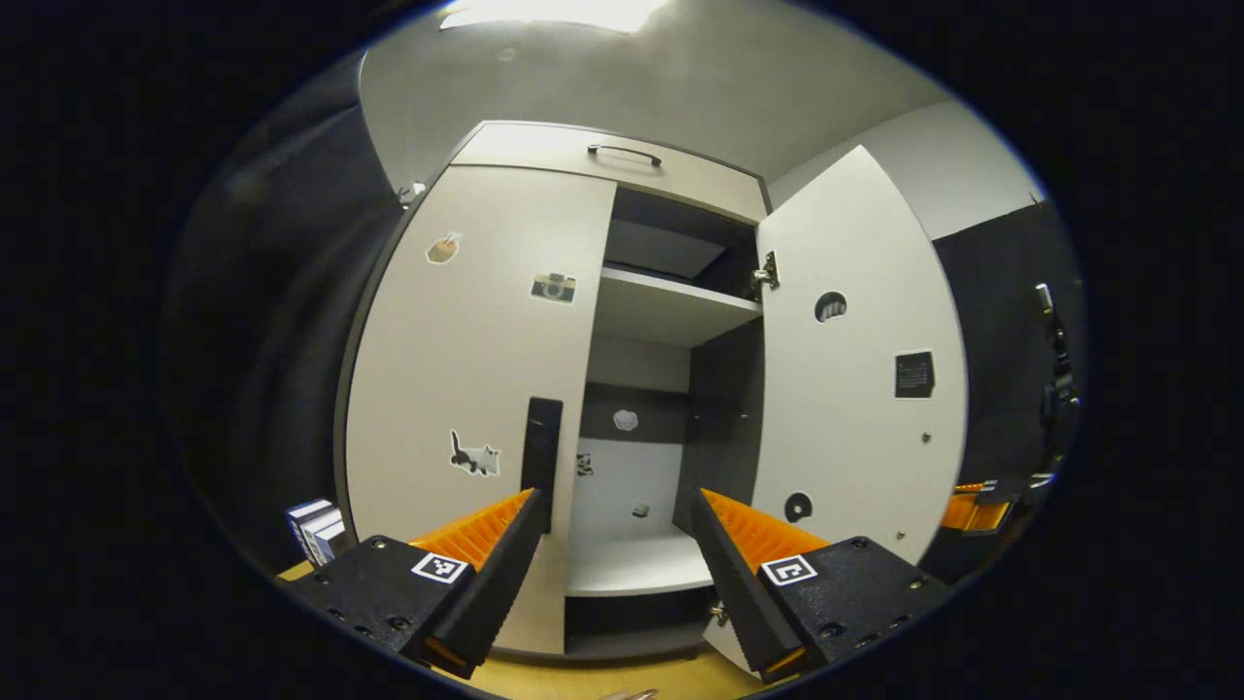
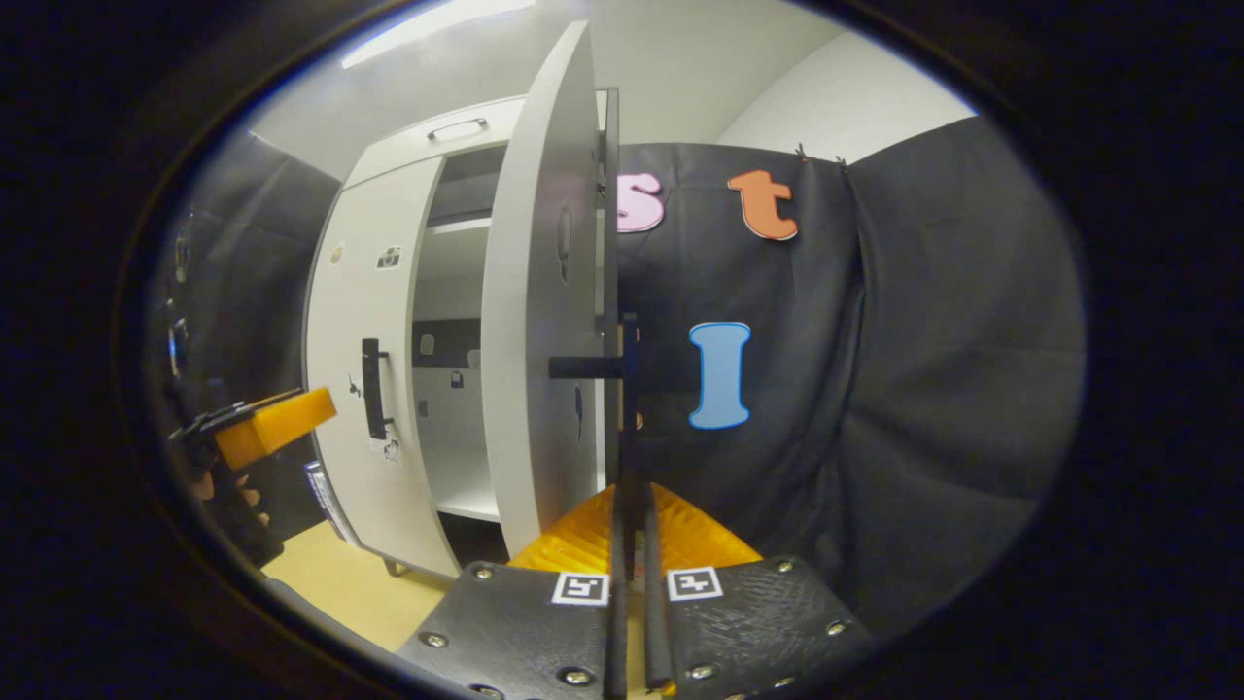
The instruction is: Open the right door of the double-door shoe cabinet with the right hand, and open the left door with the left hand.
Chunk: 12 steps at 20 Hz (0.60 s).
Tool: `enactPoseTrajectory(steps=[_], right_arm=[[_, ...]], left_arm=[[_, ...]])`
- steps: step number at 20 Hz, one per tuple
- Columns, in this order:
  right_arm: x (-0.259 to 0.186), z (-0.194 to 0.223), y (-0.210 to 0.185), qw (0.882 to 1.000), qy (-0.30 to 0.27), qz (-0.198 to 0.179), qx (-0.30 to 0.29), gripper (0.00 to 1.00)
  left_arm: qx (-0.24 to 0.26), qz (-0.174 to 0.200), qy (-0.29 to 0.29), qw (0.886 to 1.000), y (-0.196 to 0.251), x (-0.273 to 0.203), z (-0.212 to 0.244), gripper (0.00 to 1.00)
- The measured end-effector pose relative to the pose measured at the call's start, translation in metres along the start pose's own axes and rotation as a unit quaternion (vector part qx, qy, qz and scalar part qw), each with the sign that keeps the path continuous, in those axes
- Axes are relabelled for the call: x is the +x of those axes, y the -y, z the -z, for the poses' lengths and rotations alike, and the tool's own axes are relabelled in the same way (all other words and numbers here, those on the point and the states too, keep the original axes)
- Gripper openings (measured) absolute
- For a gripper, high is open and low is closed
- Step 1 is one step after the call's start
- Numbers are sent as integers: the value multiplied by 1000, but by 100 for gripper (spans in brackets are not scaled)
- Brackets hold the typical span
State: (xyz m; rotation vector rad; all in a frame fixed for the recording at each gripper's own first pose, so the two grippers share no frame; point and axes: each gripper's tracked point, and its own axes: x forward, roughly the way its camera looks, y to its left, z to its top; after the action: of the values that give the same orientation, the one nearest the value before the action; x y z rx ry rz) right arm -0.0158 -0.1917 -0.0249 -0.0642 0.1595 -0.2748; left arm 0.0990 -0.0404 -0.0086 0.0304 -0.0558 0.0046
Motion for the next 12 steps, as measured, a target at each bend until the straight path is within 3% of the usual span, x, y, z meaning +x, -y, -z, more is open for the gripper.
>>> enactPoseTrajectory(steps=[4, 5, 9, 11, 12], right_arm=[[-3, 0, 6, 1000, -2, 10, -2, 8], [-1, -1, 12, 1000, -2, 19, -6, 13], [-22, -8, 22, 999, 3, 19, 28, 54], [-30, -10, 25, 999, 4, 15, 49, 68], [-36, -11, 25, 998, 5, 12, 55, 70]], left_arm=[[23, -15, 10, 1000, -23, 38, 0, 94], [26, -19, 12, 999, -27, 45, 2, 94], [24, -24, 4, 999, -38, 72, 15, 94], [26, -29, -4, 999, -44, 83, 24, 94], [27, -30, -8, 999, -45, 87, 27, 94]])
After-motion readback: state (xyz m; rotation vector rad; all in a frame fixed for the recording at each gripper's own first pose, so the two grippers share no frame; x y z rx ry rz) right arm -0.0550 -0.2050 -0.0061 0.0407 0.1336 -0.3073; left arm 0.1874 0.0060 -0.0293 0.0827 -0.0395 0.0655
